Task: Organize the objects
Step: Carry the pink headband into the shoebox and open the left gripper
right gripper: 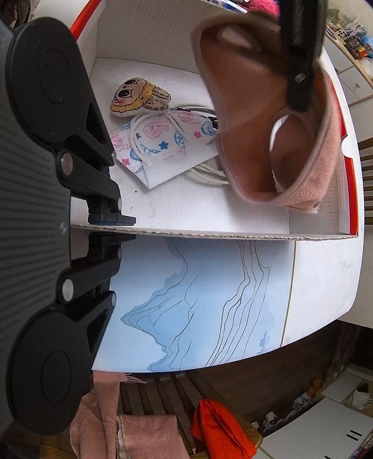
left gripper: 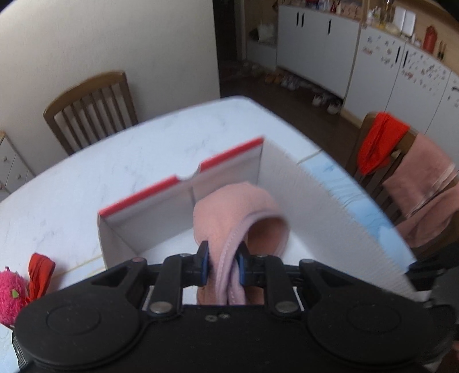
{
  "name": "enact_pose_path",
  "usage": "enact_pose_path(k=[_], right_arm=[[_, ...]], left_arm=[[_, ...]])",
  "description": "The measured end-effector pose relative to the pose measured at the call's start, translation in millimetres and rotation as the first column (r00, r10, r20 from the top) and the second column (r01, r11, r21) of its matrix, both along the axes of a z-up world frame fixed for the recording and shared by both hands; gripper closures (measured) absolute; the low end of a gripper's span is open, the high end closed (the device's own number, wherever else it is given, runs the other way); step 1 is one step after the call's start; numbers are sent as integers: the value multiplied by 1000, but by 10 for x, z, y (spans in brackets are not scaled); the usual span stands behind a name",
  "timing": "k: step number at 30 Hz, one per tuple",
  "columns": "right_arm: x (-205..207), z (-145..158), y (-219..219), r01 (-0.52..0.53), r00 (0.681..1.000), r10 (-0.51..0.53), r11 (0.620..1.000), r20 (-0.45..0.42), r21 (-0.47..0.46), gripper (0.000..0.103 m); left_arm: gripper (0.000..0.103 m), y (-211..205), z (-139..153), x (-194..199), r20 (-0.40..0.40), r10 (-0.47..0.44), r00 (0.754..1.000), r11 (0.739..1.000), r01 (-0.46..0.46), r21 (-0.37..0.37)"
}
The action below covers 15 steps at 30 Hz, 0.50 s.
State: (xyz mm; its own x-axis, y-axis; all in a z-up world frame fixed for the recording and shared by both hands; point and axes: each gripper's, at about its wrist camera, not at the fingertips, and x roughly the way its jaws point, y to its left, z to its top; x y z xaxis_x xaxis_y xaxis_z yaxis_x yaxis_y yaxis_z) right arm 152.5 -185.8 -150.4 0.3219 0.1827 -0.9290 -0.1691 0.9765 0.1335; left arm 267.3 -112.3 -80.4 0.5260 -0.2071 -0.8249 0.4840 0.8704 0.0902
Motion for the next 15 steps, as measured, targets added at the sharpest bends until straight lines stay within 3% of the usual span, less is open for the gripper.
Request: enact_pose_path(k=[7,15], right_arm=[[-6,3,-3,-10,1000,10,1000,1,0,100],[-7,5,-2,-12,1000,12,1000,0,-1,100]], left_arm=[[83,-126,-342,78,-123,-3,992,989,21,144],[78,-112,-486,94,-174,-26,984,982,58,180]])
